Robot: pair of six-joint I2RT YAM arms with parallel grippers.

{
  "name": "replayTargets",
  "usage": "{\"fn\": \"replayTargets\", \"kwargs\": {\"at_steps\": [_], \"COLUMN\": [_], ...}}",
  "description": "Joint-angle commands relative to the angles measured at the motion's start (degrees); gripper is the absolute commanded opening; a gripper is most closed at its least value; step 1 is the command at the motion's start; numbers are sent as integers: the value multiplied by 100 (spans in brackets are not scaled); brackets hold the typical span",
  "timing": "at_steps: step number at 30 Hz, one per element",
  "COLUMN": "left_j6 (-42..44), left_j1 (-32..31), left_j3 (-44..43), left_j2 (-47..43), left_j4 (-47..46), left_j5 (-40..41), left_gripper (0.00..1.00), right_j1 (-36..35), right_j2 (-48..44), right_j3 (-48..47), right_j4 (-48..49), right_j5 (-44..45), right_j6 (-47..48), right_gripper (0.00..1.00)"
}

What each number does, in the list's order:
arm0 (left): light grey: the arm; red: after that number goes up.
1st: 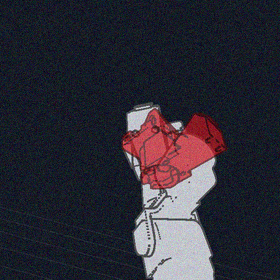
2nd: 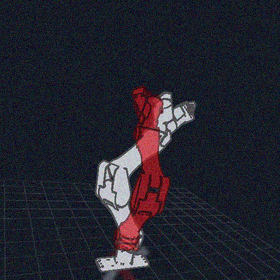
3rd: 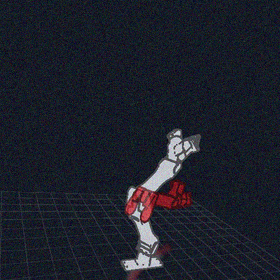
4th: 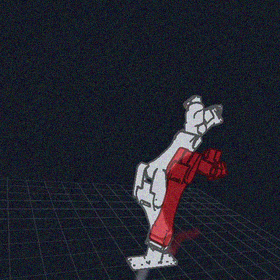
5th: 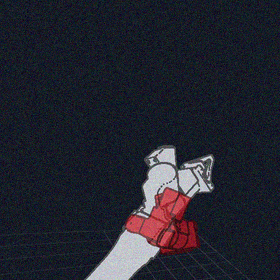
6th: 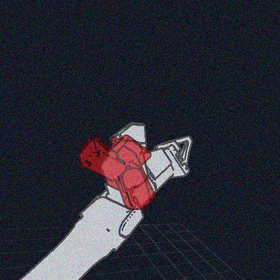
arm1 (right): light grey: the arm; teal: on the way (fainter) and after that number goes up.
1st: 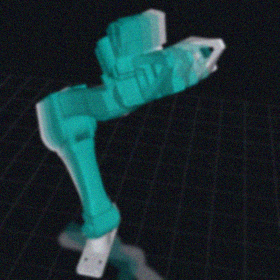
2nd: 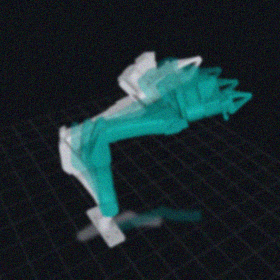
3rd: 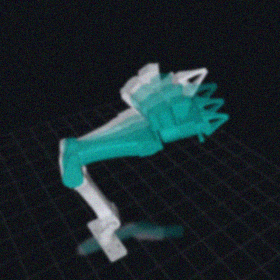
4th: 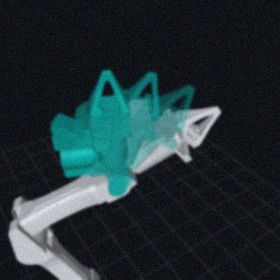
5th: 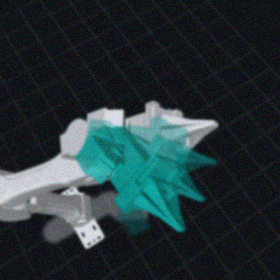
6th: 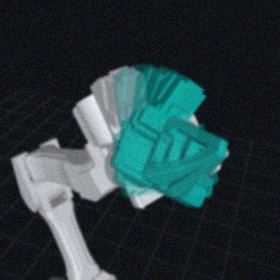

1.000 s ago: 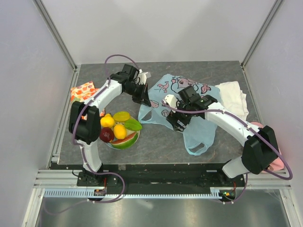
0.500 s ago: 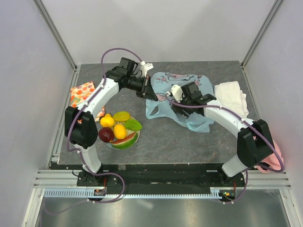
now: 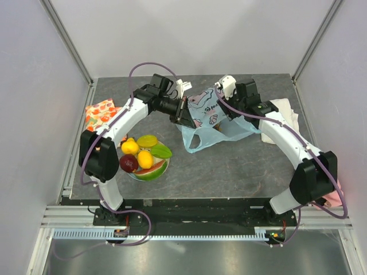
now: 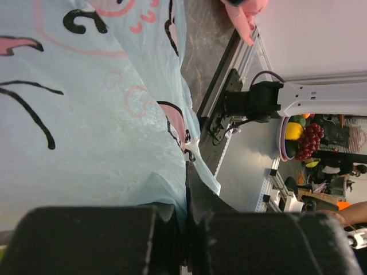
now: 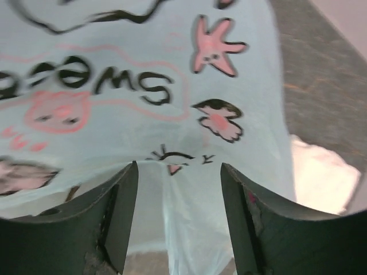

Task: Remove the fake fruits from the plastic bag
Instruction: Adjust the plastic bag at the center of the board.

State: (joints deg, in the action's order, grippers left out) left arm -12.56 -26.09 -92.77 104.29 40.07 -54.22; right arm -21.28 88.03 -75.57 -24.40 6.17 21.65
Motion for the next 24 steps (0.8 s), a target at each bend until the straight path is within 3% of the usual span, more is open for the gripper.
{"fn": "replayTargets", "kwargs": {"at_steps": [1,4,14,19,24], "left_j6": [-212,-317,-388,-344,-326], "left_j1": [16,16,16,7,16], "left_j3": [312,374,260,268,330], "left_j2": [-304,-226,-84,-137,-163], "left_j4": [-26,-123,-175,-175,-175], "left_j5": [34,-27,-98,-98,-186], "left_gripper": [2,2,2,2,2], "right_j1": [-34,-34,-34,-34,9], "right_j2": [-637,-787,-340,-32,267], "right_j3": [138,350,860,772,544], "right_j4": [-925,-1312,-1717,-1586,-1102], "right_j5": [-1985,-2882,-3429,-3097,-1955], "right_j6": [-618,-539,-469,-714,-1013], "right_gripper": [62,54,23,26,26]}}
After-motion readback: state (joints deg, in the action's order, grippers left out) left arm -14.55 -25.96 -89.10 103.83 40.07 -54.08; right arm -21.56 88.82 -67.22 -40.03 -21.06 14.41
